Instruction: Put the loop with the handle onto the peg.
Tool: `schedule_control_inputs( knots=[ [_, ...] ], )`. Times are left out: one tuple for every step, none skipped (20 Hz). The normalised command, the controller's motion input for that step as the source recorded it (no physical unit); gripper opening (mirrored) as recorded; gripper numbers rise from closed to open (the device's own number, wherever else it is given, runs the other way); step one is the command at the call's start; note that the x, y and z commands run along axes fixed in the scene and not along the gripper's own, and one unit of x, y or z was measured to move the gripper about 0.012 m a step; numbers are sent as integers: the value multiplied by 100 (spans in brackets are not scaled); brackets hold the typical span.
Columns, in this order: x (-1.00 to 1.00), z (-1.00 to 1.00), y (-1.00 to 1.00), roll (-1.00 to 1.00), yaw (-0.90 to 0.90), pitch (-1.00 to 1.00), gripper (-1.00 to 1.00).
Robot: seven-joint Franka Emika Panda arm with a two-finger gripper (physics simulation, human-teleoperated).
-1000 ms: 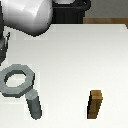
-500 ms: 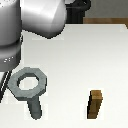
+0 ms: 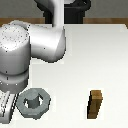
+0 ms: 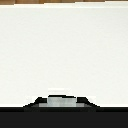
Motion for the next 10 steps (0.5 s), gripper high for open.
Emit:
schedule_control_inputs(
  knots=[
    [0,0,0,0,0,0,100],
    [0,0,0,0,0,0,100],
    [0,0,0,0,0,0,100],
    [0,0,0,0,0,0,100],
    [0,0,0,0,0,0,100],
    [0,0,0,0,0,0,100],
    [0,0,0,0,0,0,100],
    [0,0,0,0,0,0,100],
    [0,0,0,0,0,0,100],
    [0,0,0,0,0,0,100]
  ],
)
